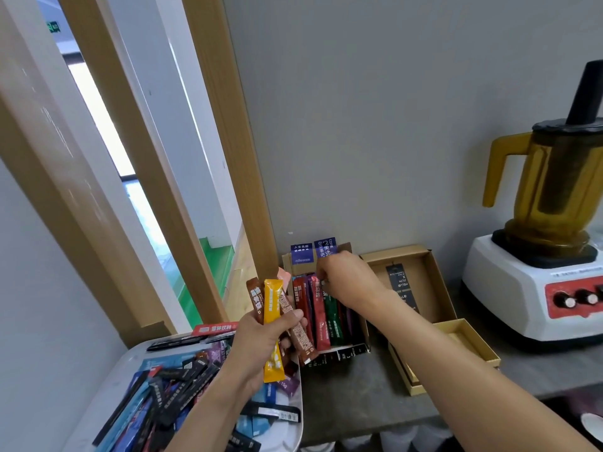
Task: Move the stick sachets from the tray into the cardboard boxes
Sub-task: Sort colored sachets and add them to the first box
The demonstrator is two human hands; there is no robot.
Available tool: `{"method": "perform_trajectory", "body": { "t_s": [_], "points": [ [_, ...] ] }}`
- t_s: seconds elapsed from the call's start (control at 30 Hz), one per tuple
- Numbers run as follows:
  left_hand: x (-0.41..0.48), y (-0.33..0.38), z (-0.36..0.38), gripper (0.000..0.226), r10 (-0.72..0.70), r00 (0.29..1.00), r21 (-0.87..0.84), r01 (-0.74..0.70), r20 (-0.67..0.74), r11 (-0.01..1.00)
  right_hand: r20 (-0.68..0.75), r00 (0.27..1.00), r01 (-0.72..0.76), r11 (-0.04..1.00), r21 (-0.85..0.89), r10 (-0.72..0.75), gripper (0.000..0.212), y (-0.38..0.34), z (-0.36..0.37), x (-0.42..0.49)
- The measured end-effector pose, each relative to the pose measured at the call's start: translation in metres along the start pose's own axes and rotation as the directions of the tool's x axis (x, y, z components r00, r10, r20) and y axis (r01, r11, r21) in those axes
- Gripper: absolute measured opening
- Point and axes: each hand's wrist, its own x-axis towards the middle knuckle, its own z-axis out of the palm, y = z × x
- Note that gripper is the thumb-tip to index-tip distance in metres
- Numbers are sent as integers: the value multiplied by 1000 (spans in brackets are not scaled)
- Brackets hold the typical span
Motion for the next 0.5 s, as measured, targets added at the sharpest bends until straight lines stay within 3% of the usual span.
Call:
{"method": "perform_trajectory", "body": {
  "t_s": [0.07, 0.13, 0.2, 0.27, 0.43, 0.5],
  "points": [
    [-1, 0, 1, 31, 14, 1000, 19, -14, 16, 1000, 42, 999, -14, 999, 45, 12, 13, 1, -1, -5],
    [-2, 2, 2, 43, 39, 999, 56, -40, 14, 998, 11, 999, -48, 965, 260, 46, 12, 0, -9, -10],
    [-1, 4, 4, 51, 49, 999, 106, -49, 6, 993, 86, 994, -101, 799, 593, 62, 20, -3, -25, -16],
    [-1, 5, 6, 55, 65, 998, 139, -66, 10, 988, 215, 976, -191, 589, 785, 30, 25, -6, -40, -24],
    [-3, 9, 17, 48, 76, 997, 137, -80, 29, 987, 258, 965, -201, 522, 829, -38, 13, 6, -50, -33],
    [-3, 10, 17, 51, 19, 998, 101, -24, 54, 995, 284, 957, -234, 427, 874, -57, 12, 13, -52, -32]
  ]
}}
